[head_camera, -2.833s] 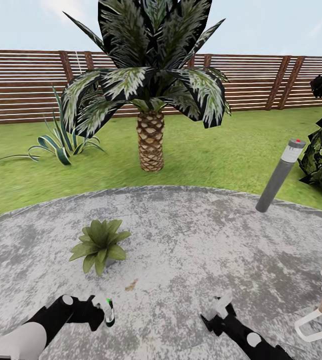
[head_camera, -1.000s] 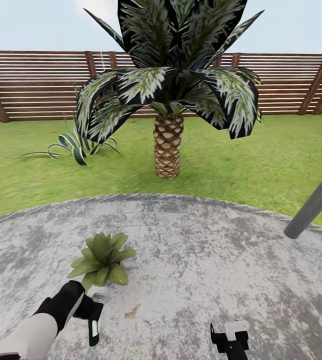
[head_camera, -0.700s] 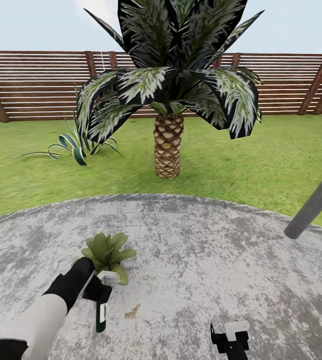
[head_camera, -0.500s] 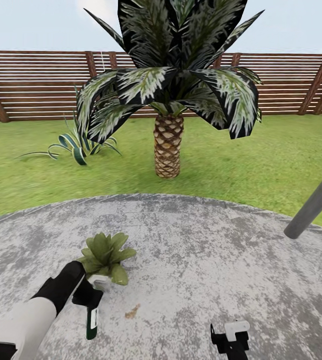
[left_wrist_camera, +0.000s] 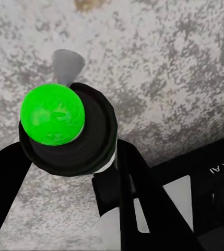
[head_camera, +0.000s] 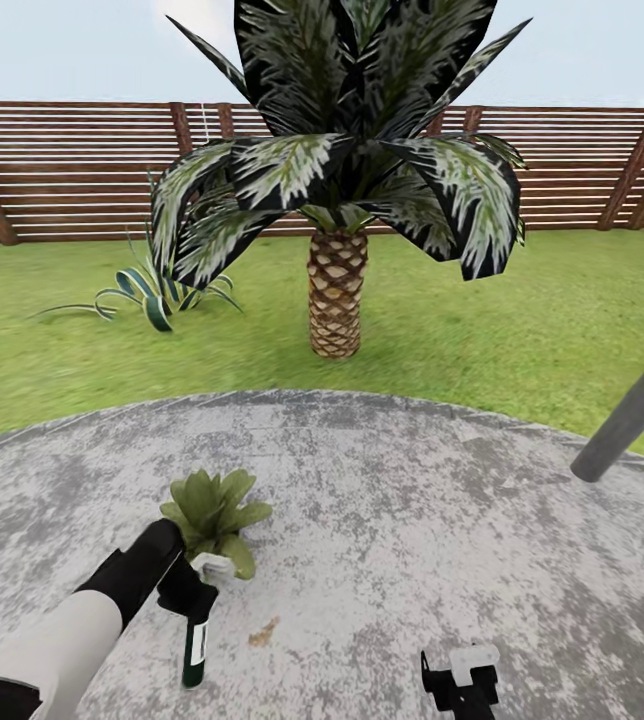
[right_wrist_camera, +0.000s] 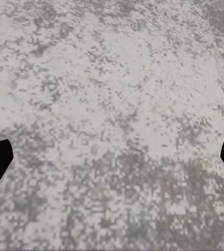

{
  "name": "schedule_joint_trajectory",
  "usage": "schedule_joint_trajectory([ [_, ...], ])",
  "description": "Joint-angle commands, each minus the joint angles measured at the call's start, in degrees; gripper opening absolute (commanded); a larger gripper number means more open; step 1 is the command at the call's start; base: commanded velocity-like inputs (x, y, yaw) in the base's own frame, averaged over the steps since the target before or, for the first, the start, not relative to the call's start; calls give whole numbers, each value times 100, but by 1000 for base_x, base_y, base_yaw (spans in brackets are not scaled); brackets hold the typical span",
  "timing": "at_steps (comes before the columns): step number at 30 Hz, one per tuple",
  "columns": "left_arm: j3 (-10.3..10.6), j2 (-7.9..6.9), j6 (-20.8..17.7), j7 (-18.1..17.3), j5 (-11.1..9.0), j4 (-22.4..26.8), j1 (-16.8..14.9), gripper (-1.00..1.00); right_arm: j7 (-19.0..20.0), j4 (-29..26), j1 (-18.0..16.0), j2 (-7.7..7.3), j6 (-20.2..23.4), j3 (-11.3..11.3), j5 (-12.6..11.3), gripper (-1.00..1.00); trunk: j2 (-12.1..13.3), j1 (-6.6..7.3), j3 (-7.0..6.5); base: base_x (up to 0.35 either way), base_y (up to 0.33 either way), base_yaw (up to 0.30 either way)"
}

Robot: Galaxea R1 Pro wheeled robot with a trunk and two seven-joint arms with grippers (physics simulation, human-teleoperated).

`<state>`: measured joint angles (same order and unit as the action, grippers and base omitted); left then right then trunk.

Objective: Pick up the pesticide atomizer in the garden and spray insectifuge to fully cover both potted plants in the garden.

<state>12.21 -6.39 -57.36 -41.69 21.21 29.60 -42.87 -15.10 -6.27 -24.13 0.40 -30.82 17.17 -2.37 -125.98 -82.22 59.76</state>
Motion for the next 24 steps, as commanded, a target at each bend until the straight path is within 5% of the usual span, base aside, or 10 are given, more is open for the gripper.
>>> schedule_joint_trajectory([
  [1,27,8,-2,-59,67,23,-2,-100,-37,8,-4,1,-12,50,-26,100,-2,-1,5,40,0,0],
  [14,24,16,-5,-59,51,72,-49,-100,-37,8,-4,-4,-12,48,-24,100,-2,-1,5,87,0,0],
  [24,37,-2,-75,-156,27,-40,-827,-100,-37,11,5,-4,-12,49,-19,100,-2,-1,5,3,0,0],
])
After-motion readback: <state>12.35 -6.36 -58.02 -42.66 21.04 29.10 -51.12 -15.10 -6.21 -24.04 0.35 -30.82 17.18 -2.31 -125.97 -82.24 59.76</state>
